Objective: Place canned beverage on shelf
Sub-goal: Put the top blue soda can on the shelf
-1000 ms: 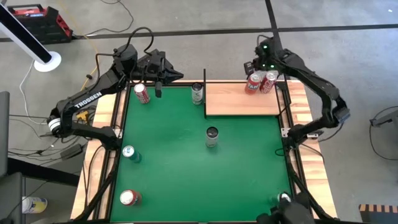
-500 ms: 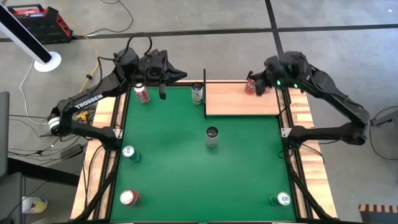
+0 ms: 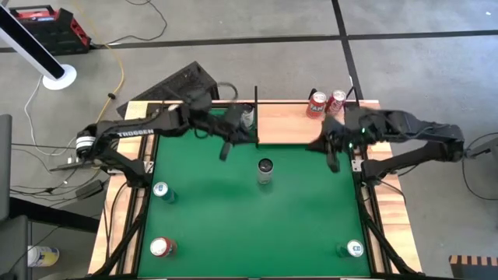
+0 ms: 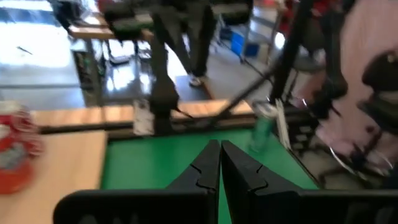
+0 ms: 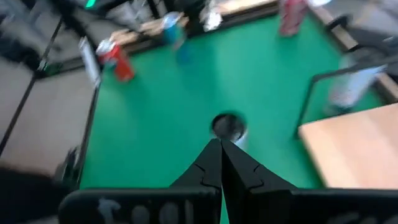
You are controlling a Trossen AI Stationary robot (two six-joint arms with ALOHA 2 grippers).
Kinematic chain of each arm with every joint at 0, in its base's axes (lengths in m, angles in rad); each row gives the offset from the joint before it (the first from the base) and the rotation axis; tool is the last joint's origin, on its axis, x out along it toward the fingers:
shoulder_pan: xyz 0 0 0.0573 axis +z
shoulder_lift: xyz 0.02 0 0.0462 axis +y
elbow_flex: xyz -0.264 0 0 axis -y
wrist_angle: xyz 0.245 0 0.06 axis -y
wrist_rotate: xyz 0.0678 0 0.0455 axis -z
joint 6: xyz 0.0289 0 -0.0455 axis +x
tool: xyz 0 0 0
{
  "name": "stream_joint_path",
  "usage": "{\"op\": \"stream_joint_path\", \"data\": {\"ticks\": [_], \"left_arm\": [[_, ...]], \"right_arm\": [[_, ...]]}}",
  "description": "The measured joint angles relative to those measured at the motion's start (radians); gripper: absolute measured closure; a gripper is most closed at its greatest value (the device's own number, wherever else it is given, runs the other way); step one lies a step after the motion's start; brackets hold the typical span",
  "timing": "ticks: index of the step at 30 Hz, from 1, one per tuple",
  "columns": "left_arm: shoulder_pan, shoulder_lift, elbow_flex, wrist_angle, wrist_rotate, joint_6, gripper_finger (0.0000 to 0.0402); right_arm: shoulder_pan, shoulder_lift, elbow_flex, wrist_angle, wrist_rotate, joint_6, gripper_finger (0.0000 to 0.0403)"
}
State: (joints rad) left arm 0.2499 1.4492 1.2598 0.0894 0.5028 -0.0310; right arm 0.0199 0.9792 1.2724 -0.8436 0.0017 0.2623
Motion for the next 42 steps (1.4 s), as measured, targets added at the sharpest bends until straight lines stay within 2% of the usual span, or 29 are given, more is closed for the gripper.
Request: {"op": "stream_joint_path", "data": {"ticks": [2,6,9,13,19,24,29,33,39,42], "left_arm": [[-0.042,0.012,0.000,-0.020,-0.043,0.023,0.0402],[-0.101,0.029,0.002,-0.062,-0.193,0.093,0.0397],[-0.122,0.059,-0.001,-0.107,-0.231,0.151,0.0377],[-0.124,0.104,0.002,-0.118,-0.204,0.163,0.0326],[-0.116,0.145,0.023,-0.157,-0.193,0.172,0.0225],[-0.117,0.119,0.028,-0.185,-0.194,0.193,0.0155],[-0.117,0.096,0.029,-0.249,-0.194,0.193,0.0119],[-0.120,0.062,0.029,-0.465,-0.192,0.169,0.0114],[-0.121,-0.072,0.092,-1.173,-0.231,0.222,0.0113],[-0.140,-0.132,0.096,-1.378,-0.189,0.158,0.0113]], "right_arm": [[0.042,-0.003,-0.013,0.006,0.000,0.002,0.0378],[0.100,-0.002,-0.036,0.014,0.002,0.010,0.0378],[0.124,-0.001,-0.048,0.017,0.036,0.065,0.0378],[0.168,0.002,-0.057,0.003,0.127,0.166,0.0378],[0.240,0.003,-0.059,0.006,0.256,0.321,0.0378],[0.283,0.003,-0.059,0.006,0.265,0.431,0.0378],[0.337,0.022,-0.060,0.006,0.263,0.530,0.0378],[0.395,0.044,-0.060,0.001,0.217,0.602,0.0378],[0.412,0.070,-0.060,0.009,0.223,0.619,0.0378],[0.385,0.080,-0.060,0.011,0.249,0.580,0.0378]]}}
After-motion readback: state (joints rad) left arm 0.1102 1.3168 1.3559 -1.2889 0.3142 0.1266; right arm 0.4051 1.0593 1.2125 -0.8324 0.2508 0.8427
